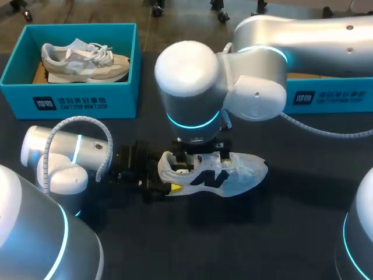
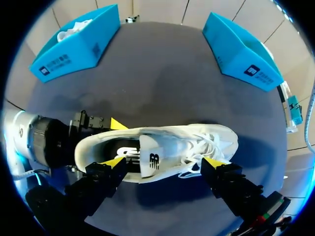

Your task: Take the shoe out of the shoebox, open the shoe tongue, remove and reinsert the insole, then place the shoe into the shoebox

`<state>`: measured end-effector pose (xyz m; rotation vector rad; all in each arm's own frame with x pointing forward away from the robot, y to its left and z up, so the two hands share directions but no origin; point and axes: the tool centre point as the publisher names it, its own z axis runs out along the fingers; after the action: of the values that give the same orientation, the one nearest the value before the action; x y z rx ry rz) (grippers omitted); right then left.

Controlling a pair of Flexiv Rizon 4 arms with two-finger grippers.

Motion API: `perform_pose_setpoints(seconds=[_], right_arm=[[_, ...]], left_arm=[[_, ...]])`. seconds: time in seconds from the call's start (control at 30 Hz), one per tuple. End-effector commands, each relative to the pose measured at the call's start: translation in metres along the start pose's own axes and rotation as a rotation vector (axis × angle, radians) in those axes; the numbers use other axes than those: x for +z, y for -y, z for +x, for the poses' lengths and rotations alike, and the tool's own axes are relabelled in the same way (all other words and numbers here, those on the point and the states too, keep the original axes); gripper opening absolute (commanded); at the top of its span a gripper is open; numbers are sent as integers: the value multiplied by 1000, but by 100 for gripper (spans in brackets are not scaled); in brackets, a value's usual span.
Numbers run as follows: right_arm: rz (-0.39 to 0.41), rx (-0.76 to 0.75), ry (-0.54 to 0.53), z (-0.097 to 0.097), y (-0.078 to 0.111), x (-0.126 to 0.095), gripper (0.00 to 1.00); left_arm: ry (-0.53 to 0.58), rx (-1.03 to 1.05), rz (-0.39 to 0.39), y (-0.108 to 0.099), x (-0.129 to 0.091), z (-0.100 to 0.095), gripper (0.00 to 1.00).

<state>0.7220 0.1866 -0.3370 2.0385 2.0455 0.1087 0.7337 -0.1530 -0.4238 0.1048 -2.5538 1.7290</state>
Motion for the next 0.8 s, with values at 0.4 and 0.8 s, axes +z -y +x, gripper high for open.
perform_pose_setpoints(seconds=[0.4, 0.8], right_arm=[[-43, 132, 418, 7, -4, 25, 100], [-10, 144, 512, -10, -5, 29, 100]], left_arm=[[-2, -1, -4, -2, 3, -1, 0], [-2, -1, -4, -2, 3, -1, 0]])
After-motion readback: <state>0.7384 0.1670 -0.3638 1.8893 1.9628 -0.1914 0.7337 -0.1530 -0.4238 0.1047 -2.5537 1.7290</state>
